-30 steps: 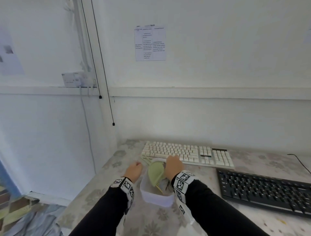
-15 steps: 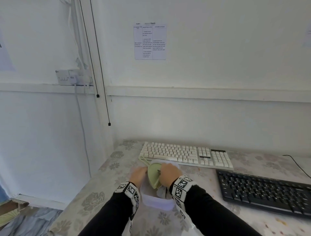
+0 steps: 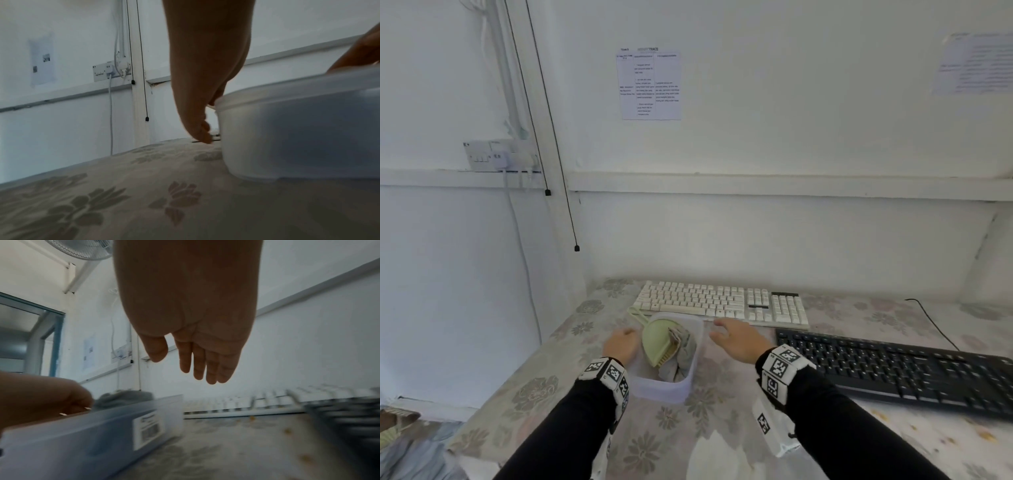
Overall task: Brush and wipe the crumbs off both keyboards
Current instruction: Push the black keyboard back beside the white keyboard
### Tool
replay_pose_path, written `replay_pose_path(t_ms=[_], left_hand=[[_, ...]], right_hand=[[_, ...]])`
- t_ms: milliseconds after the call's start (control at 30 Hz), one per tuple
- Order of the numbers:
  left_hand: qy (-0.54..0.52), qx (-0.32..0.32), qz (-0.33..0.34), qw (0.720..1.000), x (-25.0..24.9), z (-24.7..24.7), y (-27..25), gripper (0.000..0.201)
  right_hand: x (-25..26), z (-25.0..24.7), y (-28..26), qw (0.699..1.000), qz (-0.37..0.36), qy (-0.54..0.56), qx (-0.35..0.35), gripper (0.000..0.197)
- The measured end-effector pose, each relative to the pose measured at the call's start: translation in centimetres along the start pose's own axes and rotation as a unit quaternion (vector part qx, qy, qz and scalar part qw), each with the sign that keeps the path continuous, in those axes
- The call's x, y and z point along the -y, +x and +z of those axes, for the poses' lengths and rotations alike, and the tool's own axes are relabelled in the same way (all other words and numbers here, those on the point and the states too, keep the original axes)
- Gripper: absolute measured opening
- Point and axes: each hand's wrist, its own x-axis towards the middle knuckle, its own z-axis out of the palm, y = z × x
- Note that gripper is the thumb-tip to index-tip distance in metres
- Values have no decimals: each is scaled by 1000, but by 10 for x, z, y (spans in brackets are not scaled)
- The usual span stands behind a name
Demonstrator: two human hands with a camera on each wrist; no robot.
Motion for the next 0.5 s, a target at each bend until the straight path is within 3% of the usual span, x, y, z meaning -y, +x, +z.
replay_pose_path(t_ms=[100,167,233,300,367,500], left_hand=[[-82,-152,-39,984,-19,1,-20,43],[-107,-231,8,967,-39,9,-36,45],[-109,-256,81,957,-63,26,-49,44],[-111,-229,159,954,-87,51,-63,42],[-112,-148,201,962,-108,80,-76,42],[-112,93,160,976,-134,140,-99,51]], right_hand=[[-38,-30,-22,1000,19,5,-13,48],[-65,-52,-42,998,42,19,-35,46],[-94,-75,-63,996,65,18,-62,44],[-124,-98,-86,993,82,13,-86,44],[-155,-118,-111,989,101,7,-106,45],[-214,-149,-162,980,148,2,-130,50]])
